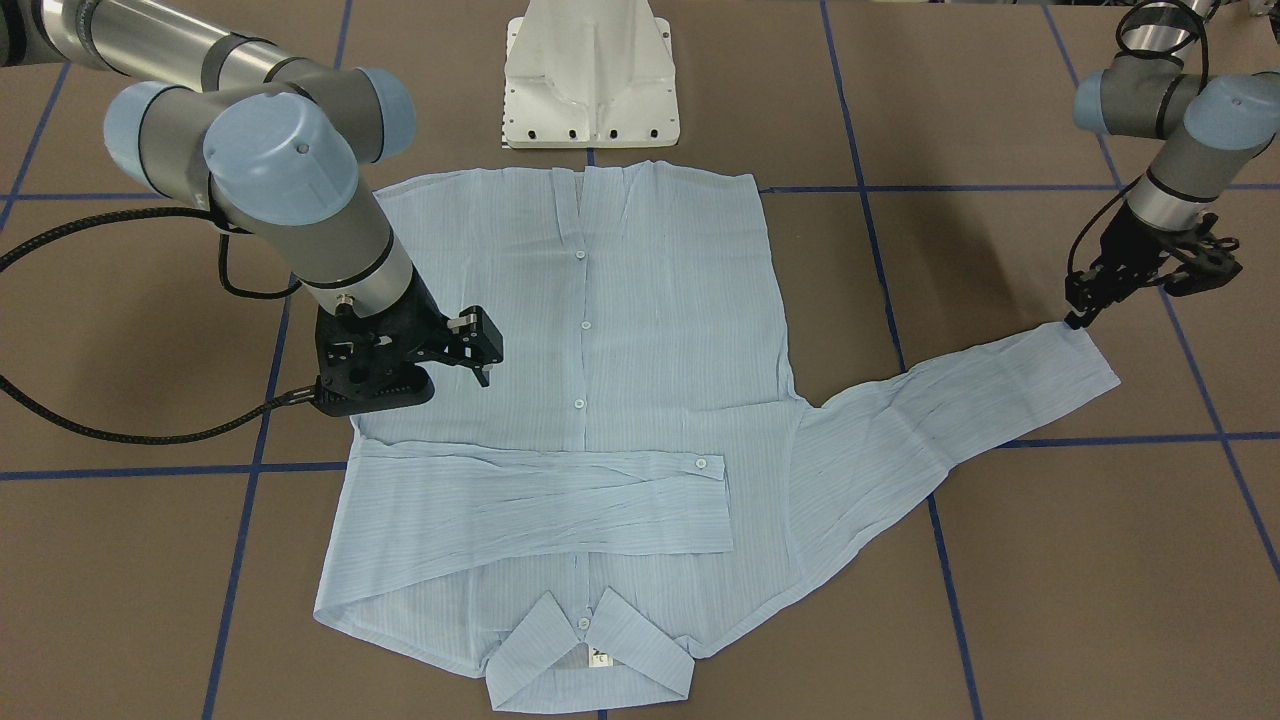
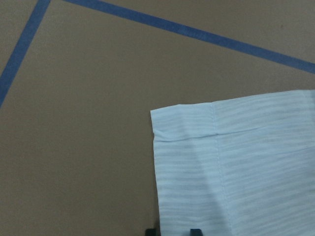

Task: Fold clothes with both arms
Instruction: 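Raise the right gripper off the shirt while the left gripper grasps the other cuff, then carry the other sleeve across the chest with the left gripper while the right arm withdraws, then release the sleeve on the chest and lift the left gripper away, then move the right gripper to the hem corner nearest the robot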

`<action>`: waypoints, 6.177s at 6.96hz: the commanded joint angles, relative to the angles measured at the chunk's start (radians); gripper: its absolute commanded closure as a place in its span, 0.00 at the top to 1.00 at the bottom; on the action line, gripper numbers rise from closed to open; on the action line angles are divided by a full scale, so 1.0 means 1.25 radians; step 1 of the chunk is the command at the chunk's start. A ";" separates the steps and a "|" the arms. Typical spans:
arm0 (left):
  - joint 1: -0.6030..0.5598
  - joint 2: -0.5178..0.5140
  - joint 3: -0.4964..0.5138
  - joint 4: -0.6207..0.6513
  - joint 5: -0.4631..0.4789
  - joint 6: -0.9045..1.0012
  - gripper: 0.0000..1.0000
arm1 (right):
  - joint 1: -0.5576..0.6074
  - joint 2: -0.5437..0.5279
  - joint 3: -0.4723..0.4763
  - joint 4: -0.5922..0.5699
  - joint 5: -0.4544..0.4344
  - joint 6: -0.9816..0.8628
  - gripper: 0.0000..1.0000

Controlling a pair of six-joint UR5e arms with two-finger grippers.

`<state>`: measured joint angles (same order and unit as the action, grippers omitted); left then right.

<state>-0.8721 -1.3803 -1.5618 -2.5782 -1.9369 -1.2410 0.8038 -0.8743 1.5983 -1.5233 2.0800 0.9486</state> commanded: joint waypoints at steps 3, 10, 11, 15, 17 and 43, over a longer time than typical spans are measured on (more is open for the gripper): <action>-0.009 0.030 -0.094 0.014 -0.048 0.002 0.00 | 0.012 -0.009 0.002 0.000 0.003 -0.002 1.00; -0.034 -0.587 -0.298 0.683 -0.073 -0.243 0.00 | 0.186 -0.267 0.206 -0.161 0.088 -0.289 1.00; 0.010 -0.701 -0.213 0.672 -0.070 -0.344 0.00 | 0.217 -0.293 0.220 -0.191 0.088 -0.364 1.00; 0.135 -0.864 0.010 0.421 -0.025 -0.637 0.00 | 0.248 -0.314 0.215 -0.195 0.088 -0.423 1.00; 0.164 -0.859 0.020 0.418 0.019 -0.643 0.00 | 0.247 -0.314 0.217 -0.195 0.088 -0.421 1.00; 0.198 -0.485 -0.381 0.644 0.090 -0.093 1.00 | -0.353 -0.606 0.367 0.286 -0.185 0.300 0.99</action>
<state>-0.6243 -1.9866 -2.0359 -1.7737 -1.8239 -1.3578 0.4076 -1.6317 2.0616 -1.1654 1.8762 1.2954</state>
